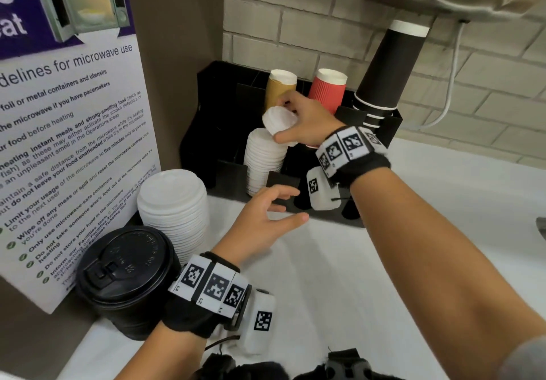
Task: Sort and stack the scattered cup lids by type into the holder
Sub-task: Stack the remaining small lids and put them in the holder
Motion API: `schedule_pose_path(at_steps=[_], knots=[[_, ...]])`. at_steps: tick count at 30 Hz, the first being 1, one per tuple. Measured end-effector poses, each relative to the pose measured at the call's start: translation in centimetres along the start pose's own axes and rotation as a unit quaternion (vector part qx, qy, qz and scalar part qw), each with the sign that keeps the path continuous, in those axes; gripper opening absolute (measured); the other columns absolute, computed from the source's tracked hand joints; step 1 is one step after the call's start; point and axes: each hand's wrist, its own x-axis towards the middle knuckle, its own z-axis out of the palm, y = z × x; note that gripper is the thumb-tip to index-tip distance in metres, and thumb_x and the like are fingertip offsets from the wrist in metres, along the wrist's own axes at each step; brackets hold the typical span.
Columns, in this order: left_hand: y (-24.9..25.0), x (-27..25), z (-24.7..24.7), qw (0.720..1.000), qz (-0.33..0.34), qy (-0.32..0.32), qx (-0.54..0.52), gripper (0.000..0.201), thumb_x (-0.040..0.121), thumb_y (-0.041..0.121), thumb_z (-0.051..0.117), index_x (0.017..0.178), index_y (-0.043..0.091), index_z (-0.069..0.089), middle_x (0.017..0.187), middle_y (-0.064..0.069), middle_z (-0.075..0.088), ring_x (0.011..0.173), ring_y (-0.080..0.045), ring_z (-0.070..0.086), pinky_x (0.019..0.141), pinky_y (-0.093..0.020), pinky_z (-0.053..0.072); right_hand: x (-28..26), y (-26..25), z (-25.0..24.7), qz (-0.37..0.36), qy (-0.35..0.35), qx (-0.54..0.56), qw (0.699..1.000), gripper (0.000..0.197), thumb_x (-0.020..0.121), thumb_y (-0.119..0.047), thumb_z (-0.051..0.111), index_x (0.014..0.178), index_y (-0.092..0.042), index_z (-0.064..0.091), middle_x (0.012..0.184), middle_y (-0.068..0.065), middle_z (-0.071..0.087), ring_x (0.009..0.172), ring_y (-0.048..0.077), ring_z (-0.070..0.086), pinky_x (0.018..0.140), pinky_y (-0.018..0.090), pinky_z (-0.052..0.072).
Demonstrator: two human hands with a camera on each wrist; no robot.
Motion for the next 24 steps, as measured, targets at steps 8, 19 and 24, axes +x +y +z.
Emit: schedule_pose_path(at_steps=[8,19,24], knots=[[-0.1,0.0,0.0,1.000,-0.010,0.001,-0.007,0.032,0.083,0.030,0.074,0.109,0.041,0.059,0.122,0.015,0.056,0.109,-0.001,0.055,0.068,-0.017,0.044,1.9,-0.5,2.2,-0.067,-0.119,-0.118,0.984,0.064,0.081,-0.011,0.067,0.141,-0.013,0.045,0.143,0.005,0.046,0.132,0.018,0.041,0.096,0.012,0.027],[-0.1,0.0,0.2,1.000,-0.002,-0.006,0.004,0.030,0.083,0.031,0.074,0.102,0.047,0.058,0.119,0.018,0.057,0.107,-0.001,0.056,0.073,-0.016,0.046,0.7,-0.4,2.9,-0.072,-0.075,-0.263,0.959,0.081,0.069,-0.014,0.079,0.140,-0.019,0.039,0.125,0.013,0.043,0.116,0.030,0.039,0.090,0.039,0.044],[-0.1,0.1,0.2,1.000,0.001,-0.009,0.010,0.031,0.083,0.031,0.074,0.103,0.047,0.057,0.120,0.016,0.057,0.107,-0.004,0.057,0.077,-0.016,0.046,0.8,-0.5,3.3,-0.073,-0.060,-0.249,0.964,0.079,0.071,-0.016,0.080,0.140,-0.014,0.040,0.127,0.014,0.044,0.119,0.030,0.040,0.087,0.033,0.039]])
